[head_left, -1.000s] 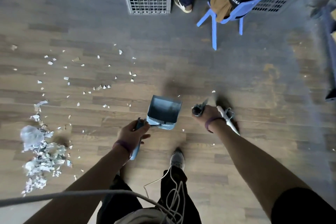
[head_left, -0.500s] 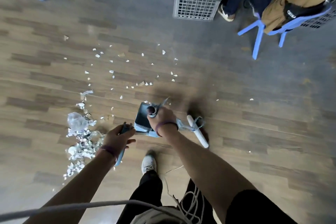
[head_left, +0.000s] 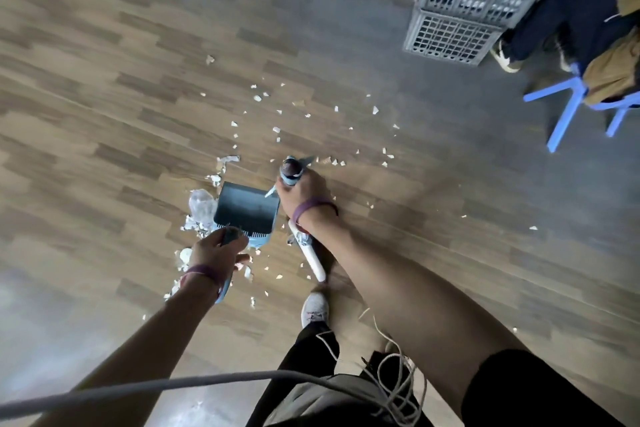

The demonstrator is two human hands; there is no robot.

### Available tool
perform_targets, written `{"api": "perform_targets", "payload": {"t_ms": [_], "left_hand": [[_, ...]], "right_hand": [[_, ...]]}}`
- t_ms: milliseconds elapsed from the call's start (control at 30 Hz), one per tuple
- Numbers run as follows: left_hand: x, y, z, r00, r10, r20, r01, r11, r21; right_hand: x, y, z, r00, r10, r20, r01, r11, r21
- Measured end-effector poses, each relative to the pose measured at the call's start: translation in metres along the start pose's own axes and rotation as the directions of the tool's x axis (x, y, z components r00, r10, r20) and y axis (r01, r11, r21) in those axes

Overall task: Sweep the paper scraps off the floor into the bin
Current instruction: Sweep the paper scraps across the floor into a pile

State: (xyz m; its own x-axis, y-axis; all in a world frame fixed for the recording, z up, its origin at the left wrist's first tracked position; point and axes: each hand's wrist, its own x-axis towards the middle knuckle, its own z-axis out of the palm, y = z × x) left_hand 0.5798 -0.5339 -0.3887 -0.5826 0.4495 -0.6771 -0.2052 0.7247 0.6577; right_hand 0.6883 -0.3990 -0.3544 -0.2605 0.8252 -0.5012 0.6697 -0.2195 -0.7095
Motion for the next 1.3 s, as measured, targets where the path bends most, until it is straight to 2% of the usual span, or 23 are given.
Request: {"api": "perform_targets", "payload": {"t_ms": [167,333,600,867,1100,1300], "left_hand": [[-0.014,0.008,0.031,0.997,-0.001,0.084,0.002,1.0,-0.016],[-0.044,0.011,0.1,0.984,0.016,0.177,-0.02,1.0,0.019],[-0.139,-0.003,0.265,0.935,0.036,0.353,-0.074,0.993,0.096],[-0.23,-0.016,0.407,0.876,0.034,0.481,-0.12,0.981,0.149],[-0.258,-0.022,0.457,0.844,-0.009,0.535,-0.118,0.972,0.201],[-0.241,-0.035,0.442,0.861,-0.04,0.507,-0.075,0.976,0.203]], "right_hand": [[-0.003,0.031,-0.061,0.991,0.019,-0.133,-0.014,0.999,0.042],[-0.016,0.087,-0.144,0.962,0.047,-0.268,-0.037,0.998,0.04],[-0.065,0.253,-0.316,0.901,0.194,-0.387,-0.176,0.981,0.082],[-0.125,0.404,-0.464,0.785,0.33,-0.524,-0.338,0.937,0.085],[-0.152,0.474,-0.512,0.735,0.468,-0.49,-0.487,0.868,0.098],[-0.153,0.5,-0.481,0.73,0.537,-0.423,-0.556,0.826,0.088]]}}
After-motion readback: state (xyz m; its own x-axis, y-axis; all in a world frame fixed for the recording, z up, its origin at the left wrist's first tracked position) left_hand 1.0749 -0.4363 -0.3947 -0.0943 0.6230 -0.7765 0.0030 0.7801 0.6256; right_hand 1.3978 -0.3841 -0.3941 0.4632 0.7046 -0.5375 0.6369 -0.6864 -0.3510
